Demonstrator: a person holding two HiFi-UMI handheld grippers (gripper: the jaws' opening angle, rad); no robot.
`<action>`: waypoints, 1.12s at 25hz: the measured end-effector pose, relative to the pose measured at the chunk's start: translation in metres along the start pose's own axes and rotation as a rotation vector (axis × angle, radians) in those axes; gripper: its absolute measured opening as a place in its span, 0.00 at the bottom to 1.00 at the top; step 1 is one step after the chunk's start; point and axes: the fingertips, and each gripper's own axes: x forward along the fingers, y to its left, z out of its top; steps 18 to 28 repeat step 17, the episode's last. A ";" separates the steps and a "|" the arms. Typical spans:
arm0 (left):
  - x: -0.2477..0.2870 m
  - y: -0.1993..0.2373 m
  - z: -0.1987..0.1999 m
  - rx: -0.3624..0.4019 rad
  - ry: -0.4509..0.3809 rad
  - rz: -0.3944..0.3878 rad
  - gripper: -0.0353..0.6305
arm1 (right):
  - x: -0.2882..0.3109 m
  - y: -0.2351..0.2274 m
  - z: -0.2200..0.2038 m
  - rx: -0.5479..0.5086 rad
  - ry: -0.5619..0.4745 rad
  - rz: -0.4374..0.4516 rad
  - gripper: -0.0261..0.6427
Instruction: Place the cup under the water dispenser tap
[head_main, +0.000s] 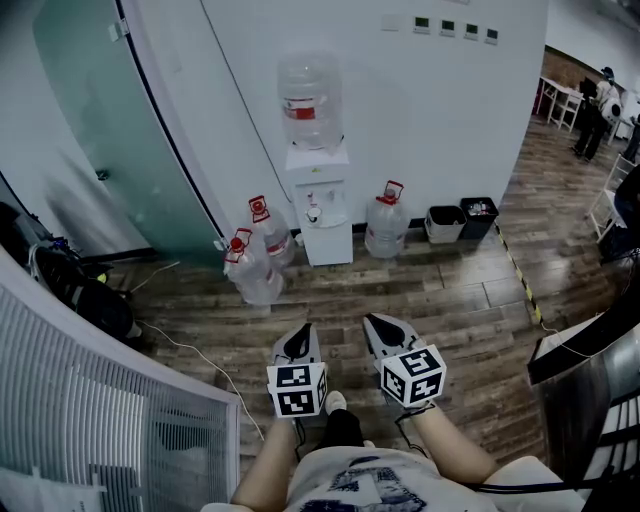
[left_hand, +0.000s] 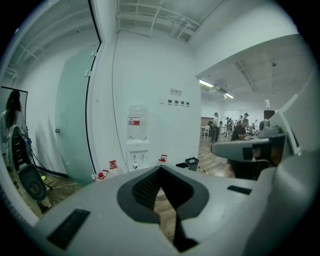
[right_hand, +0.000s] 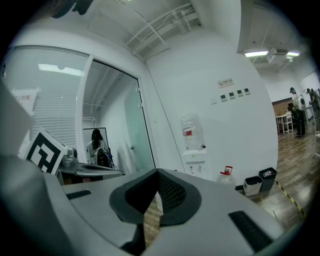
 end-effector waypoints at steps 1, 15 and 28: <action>-0.001 -0.001 0.000 0.001 0.000 0.000 0.13 | 0.000 0.000 0.000 0.000 -0.001 0.000 0.07; 0.007 0.000 -0.003 -0.007 0.017 -0.017 0.13 | 0.004 -0.004 -0.005 0.010 0.017 -0.011 0.07; 0.009 0.000 -0.003 -0.009 0.017 -0.019 0.13 | 0.006 -0.004 -0.006 0.008 0.018 -0.010 0.07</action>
